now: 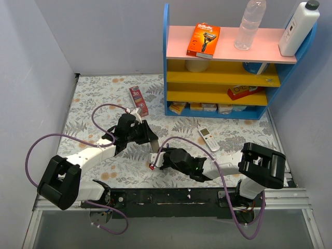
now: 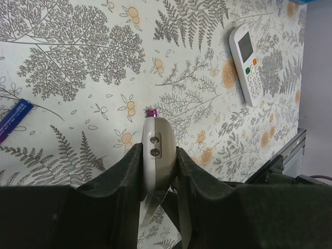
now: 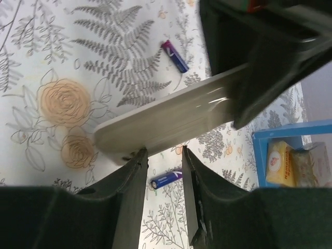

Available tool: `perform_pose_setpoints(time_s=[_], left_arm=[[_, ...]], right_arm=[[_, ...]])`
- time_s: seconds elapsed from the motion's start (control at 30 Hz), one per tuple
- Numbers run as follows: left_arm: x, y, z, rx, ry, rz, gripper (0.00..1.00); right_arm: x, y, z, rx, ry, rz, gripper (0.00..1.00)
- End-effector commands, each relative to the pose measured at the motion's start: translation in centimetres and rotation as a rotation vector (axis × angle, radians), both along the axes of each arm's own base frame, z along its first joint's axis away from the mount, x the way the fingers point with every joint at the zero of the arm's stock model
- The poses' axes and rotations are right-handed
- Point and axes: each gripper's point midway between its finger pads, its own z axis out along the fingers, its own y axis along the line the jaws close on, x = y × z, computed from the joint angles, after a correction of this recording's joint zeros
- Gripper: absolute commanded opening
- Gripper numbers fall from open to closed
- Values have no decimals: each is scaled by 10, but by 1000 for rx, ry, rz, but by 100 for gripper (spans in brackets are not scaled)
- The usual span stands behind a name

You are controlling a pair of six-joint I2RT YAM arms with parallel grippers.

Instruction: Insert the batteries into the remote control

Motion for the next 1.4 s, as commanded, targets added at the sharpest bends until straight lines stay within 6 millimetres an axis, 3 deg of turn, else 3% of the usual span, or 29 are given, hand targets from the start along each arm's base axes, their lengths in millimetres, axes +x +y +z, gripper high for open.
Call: perform_pose_setpoints(time_s=[0.0,0.13,0.27,0.4,0.6,0.8,0.97,1.37], left_arm=[[-28,-34,23,-127,53,-126,0],[-31,-29,16,-73,64,-115,0],[-28,-25,18,-60,49,-91,0],[-21,-21,19,-25,35,-60,0],[-14,-20,20,-16,26,-36,0],[-16,-21,19,-23,34,-36,0],[-16,-19,19,-25,31,-29,0],[-19,-21,21,-38,34,-36,0]], right_arm=[[4,28,58,244,-4,12,40],[15,19,53,232,-16,-55,39],[13,16,47,207,-2,-45,39],[-10,19,35,144,78,73,41],[-36,2,10,55,218,126,47],[-47,-1,-4,18,281,155,48],[-45,-2,-14,-31,288,144,47],[-44,4,-5,6,288,140,44]])
